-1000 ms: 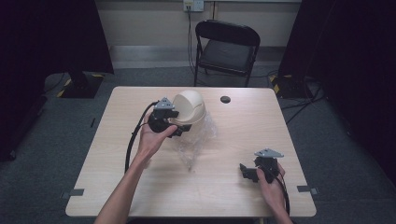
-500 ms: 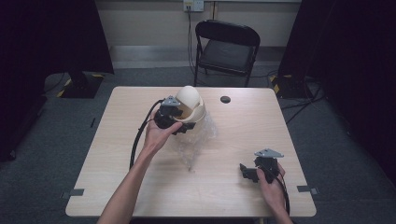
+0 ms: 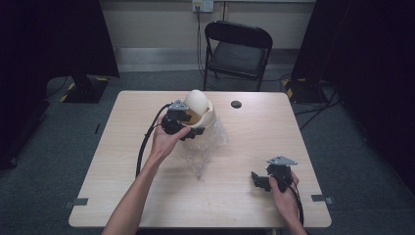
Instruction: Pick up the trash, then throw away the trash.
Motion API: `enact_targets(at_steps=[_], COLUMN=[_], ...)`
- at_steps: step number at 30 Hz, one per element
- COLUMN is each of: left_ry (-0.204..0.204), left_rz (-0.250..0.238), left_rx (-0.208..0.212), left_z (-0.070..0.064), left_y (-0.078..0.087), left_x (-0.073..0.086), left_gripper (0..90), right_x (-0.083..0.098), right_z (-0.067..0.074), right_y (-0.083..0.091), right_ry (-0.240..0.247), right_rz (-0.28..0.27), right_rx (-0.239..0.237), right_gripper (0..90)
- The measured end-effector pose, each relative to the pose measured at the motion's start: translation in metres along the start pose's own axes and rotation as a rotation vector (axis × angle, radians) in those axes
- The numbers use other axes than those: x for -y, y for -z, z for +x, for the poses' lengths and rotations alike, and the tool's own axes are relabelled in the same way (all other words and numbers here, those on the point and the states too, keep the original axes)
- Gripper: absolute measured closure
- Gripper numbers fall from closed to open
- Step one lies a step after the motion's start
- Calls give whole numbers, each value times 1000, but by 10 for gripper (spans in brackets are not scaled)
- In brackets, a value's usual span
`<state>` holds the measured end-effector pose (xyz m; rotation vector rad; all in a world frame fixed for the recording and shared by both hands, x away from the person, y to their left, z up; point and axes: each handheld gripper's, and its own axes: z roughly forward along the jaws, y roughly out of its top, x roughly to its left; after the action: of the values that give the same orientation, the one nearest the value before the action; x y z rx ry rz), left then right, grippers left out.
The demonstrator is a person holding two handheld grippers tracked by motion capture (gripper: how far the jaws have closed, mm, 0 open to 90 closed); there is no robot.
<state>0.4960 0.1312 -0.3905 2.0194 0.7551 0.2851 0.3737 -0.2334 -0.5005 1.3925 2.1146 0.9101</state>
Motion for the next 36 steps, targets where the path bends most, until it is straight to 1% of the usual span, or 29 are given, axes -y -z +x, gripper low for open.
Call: enact_targets(at_steps=[2, 3, 6, 8, 9, 10, 11, 12, 14, 15, 16, 17, 19, 23, 25, 26, 27, 29, 30, 32, 35, 36], left_ry=[3, -6, 0, -3, 4, 0, -10, -14, -6, -1, 2, 4, 8, 8, 21, 25, 26, 41, 39, 36, 46, 50], left_rz=[-22, -27, -25, -35, -47, -51, -46, -51, -74, -75, -82, -79, -81, -71, -80, -71, -73, -68, -62, -57, -37, -31], left_rx=[16, 16, 23, 23, 26, 25, 16, 3, 0, -11, -7, -10, -27, -64, -70, -76, -85, -88, -96, -97, -109, -107], left_z=[0, 0, 0, 0, -1, -1, -1, -1, 0, 0, 1, 1, 1, 1, 3, 4, 5, 6, 6, 6, 6, 6], left_y=[5, 8, 13, 19, 22, 25, 29, 34, 43, 48, 52, 55, 61, 73, 78, 80, 82, 84, 86, 89, 93, 94], left_x=[1, 1, 2, 3, 4, 4, 4, 5, 8, 10, 13, 16, 22, 33, 37, 39, 41, 46, 48, 52, 59, 62], left_gripper=[193, 195, 198, 198, 198, 198, 198, 199, 206, 212, 213, 213, 212, 212, 212, 212, 212, 212, 212, 212, 212, 212], right_x=[0, 0, 0, 0, 0, 0, 0, 0, 0, 0, 0, 0, 0, 0, 0, 0, 0, 0, 0, 0, 0, 0], right_z=[0, 0, 0, 0, 0, 0, 0, 0, 0, 0, 0, 0, 0, 0, 0, 0, 0, 0, 0, 0, 0, 0], right_y=[0, 0, 0, 0, 0, 0, 0, 0, 0, 0, 0, 0, 0, 0, 0, 0, 0, 0, 0, 0, 0, 0], right_ry=[0, 0, 0, 0, 0, -1, -1, 0, 0, 0, 0, 0, 0, 0, 0, 0, 0, 0, 1, 0, 0, 0], right_rz=[1, 0, 1, 1, 1, 1, 0, 1, 0, 1, 1, 1, 1, 1, 1, 1, 0, 1, 1, 1, 0, 1], right_rx=[-1, 0, -1, -1, -1, -1, -1, -1, -1, -1, -1, -1, -1, -1, -1, -1, 0, -1, -1, -1, 0, -1], right_gripper=[101, 101, 102, 101, 102, 102, 102, 101, 102, 101, 102, 101, 102, 102, 101, 101, 101, 101, 101, 102, 101, 102])
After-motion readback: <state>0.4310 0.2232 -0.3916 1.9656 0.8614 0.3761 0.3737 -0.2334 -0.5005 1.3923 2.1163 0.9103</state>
